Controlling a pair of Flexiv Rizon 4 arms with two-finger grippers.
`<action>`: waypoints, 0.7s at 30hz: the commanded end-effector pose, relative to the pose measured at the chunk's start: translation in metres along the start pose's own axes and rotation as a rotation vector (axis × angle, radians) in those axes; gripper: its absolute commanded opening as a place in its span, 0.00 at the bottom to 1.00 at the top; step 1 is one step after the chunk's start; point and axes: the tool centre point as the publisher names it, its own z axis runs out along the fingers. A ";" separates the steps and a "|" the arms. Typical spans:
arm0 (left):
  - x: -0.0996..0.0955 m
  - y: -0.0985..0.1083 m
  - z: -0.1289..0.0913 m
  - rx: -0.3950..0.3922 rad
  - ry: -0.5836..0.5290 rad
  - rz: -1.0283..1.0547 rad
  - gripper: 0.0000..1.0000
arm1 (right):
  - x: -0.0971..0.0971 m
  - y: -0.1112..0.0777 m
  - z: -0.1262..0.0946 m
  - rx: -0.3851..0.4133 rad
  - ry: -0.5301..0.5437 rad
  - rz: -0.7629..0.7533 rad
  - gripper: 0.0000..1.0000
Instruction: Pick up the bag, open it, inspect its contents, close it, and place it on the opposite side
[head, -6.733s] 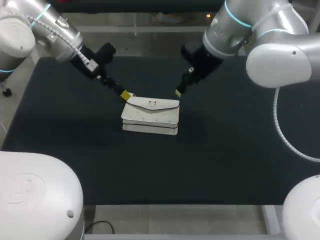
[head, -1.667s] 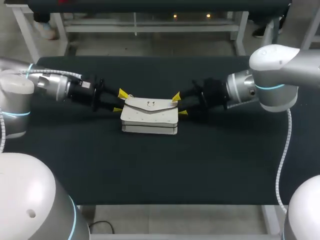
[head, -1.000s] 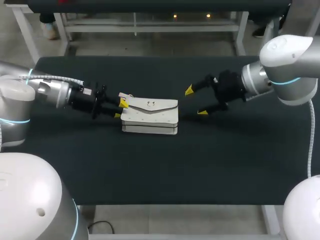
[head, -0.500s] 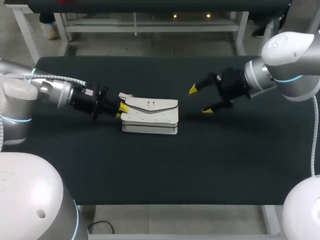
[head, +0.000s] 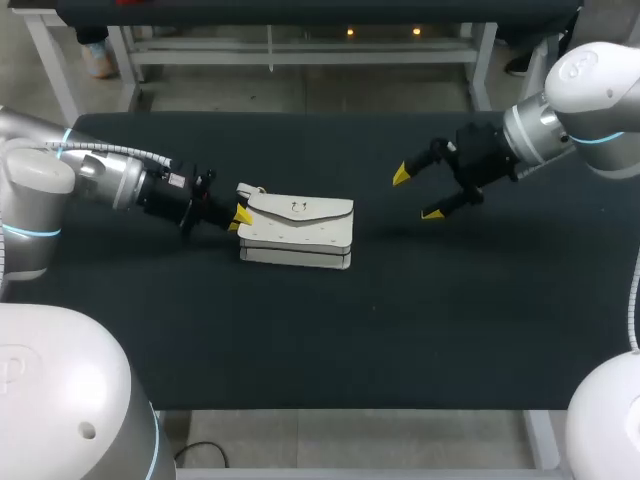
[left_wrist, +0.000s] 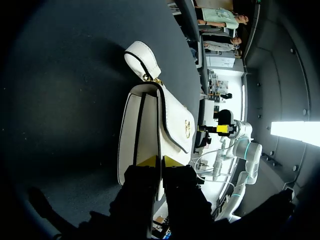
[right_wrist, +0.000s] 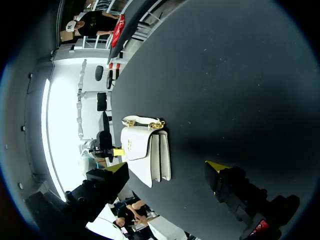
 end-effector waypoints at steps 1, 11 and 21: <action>0.001 0.000 -0.001 0.000 -0.003 -0.002 0.00 | -0.001 0.004 0.000 0.019 0.004 0.000 1.00; 0.000 -0.003 -0.007 -0.002 -0.002 0.022 0.00 | -0.005 0.008 -0.006 -0.026 -0.063 -0.034 1.00; -0.021 -0.034 -0.069 0.025 -0.086 0.107 0.00 | -0.034 0.038 -0.066 -0.139 -0.291 -0.114 1.00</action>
